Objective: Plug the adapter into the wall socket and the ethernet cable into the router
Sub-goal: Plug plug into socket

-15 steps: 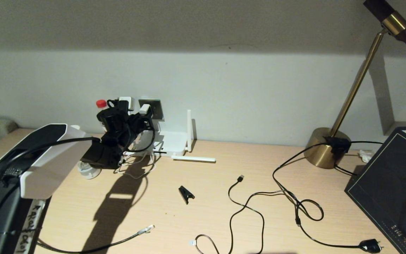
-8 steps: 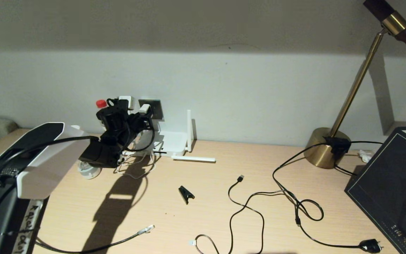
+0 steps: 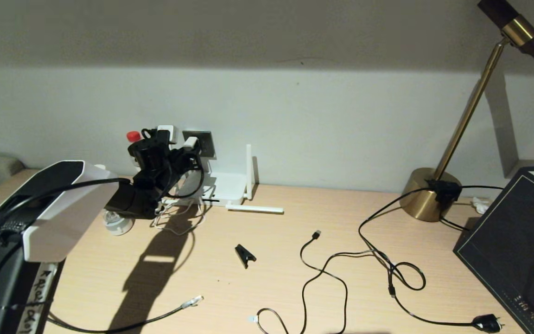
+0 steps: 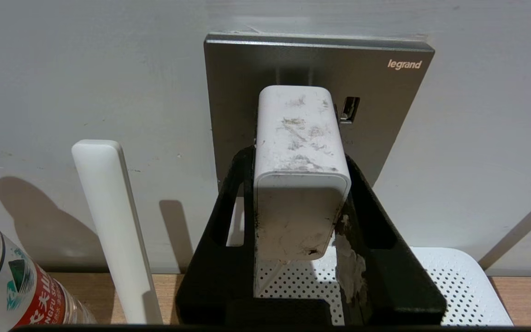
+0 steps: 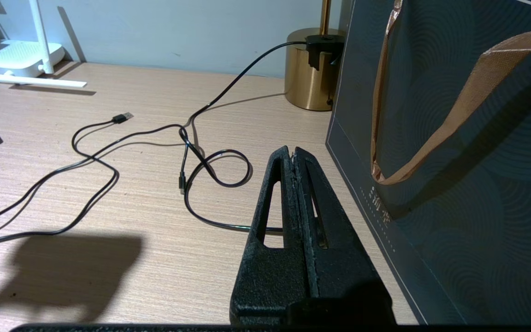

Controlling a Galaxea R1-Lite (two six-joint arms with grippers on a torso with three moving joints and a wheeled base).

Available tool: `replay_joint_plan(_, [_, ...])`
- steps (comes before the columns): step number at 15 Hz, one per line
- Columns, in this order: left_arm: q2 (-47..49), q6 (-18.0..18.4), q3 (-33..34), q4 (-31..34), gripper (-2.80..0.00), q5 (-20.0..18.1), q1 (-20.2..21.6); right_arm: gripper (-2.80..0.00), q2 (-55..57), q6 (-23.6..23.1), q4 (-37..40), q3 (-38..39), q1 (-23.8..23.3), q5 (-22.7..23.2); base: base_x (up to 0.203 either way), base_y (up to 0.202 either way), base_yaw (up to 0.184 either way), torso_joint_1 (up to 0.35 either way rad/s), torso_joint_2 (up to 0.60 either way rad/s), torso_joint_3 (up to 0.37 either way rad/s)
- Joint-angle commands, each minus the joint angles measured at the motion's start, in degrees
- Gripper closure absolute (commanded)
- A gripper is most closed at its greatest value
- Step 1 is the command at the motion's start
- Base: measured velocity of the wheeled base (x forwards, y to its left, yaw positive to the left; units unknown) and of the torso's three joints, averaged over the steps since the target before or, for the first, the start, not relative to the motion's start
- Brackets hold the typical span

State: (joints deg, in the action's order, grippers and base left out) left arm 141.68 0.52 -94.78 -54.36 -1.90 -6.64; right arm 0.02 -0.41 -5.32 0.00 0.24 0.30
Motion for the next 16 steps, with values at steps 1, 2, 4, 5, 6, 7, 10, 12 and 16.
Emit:
replay_joint_plan(1, [0.6,0.0,-0.2,-0.4,0.0,0.1,0.0,0.0,0.1,0.0,0.0,2.0,0.0,0.0,0.0,0.0,0.0,0.0,0.0,0.0])
replay_joint_plan(2, [0.7,0.0,-0.2,-0.4,0.0,0.2,0.0,0.0,0.1,0.0,0.0,2.0,0.0,0.0,0.0,0.0,0.0,0.0,0.0,0.0])
replay_joint_plan(4, [0.8,0.0,-0.2,-0.4,0.0,0.2,0.1,0.0,0.1,0.0,0.0,2.0,0.0,0.0,0.0,0.0,0.0,0.0,0.0,0.0])
replay_joint_plan(5, [0.8,0.0,-0.3,-0.4,0.0,0.2,0.1,0.0,0.1,0.0,0.0,2.0,0.0,0.0,0.0,0.0,0.0,0.0,0.0,0.0])
replay_joint_plan(6, [0.8,0.0,-0.4,-0.4,0.0,0.2,0.1,0.0,0.1,0.0,0.0,2.0,0.0,0.0,0.0,0.0,0.0,0.0,0.0,0.0])
replay_joint_plan(7, [0.9,0.0,-1.0,-0.4,0.0,0.3,0.0,0.0,0.1,0.0,0.0,2.0,0.0,0.0,0.0,0.0,0.0,0.0,0.0,0.0])
replay_joint_plan(10, [1.0,-0.1,-1.9,0.1,0.0,0.3,0.0,0.0,0.1,0.0,0.0,2.0,0.0,0.0,0.0,0.0,0.0,0.0,0.0,0.0])
replay_joint_plan(12, [1.0,-0.1,-2.0,0.2,0.0,0.3,0.0,0.0,0.1,0.0,0.0,2.0,0.0,0.0,0.0,0.0,0.0,0.0,0.0,0.0])
replay_joint_plan(16, [1.1,-0.1,-3.0,0.8,0.0,0.3,0.0,0.0,0.1,0.0,0.0,2.0,0.0,0.0,0.0,0.0,0.0,0.0,0.0,0.0])
